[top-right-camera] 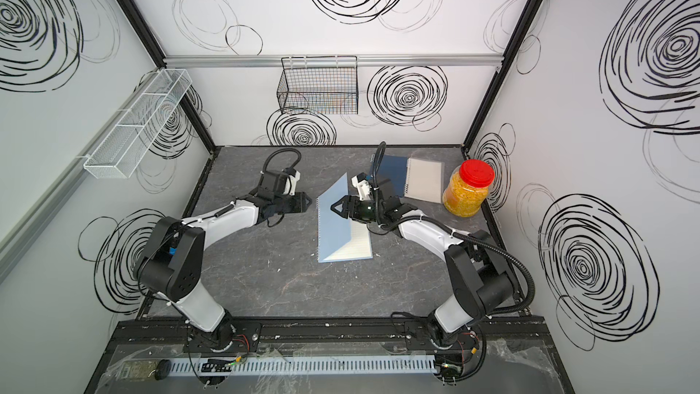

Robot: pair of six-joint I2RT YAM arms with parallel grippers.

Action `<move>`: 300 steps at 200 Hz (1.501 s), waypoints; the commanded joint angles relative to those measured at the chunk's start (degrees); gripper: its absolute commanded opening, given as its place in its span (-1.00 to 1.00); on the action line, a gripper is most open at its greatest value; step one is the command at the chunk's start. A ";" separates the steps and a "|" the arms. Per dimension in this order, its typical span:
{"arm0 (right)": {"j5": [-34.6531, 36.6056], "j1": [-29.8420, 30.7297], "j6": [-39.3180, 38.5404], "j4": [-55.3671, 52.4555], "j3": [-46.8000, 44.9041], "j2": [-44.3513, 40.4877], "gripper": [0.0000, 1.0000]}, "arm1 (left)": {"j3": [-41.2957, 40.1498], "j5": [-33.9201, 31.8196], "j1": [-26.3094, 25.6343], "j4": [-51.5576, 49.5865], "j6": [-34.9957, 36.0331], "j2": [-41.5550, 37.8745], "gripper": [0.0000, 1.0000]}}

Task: Tear off pages from different notebooks
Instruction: Open the notebook at the center of the board.

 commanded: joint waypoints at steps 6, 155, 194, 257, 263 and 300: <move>-0.77 2.27 1.22 5.81 2.85 1.30 0.34 | 0.80 -0.92 0.74 0.55 -0.12 -1.67 -0.12; -8.49 8.31 0.41 11.11 13.47 11.48 0.36 | -0.28 -4.17 0.94 -1.17 3.35 -6.26 -0.15; -9.17 8.66 -0.92 10.79 14.57 11.79 0.36 | 0.77 -5.52 1.04 -2.10 4.16 -7.18 -0.15; -11.14 8.75 -2.51 9.91 16.07 12.83 0.37 | 2.26 -6.00 1.08 -3.53 4.74 -8.28 -0.15; -11.37 8.74 -2.69 9.92 16.15 13.00 0.37 | 2.42 -6.05 1.15 -3.62 4.75 -8.42 -0.15; -12.90 9.14 -3.16 9.22 17.89 15.24 0.38 | 3.06 -5.17 1.17 -3.52 4.43 -9.24 -0.14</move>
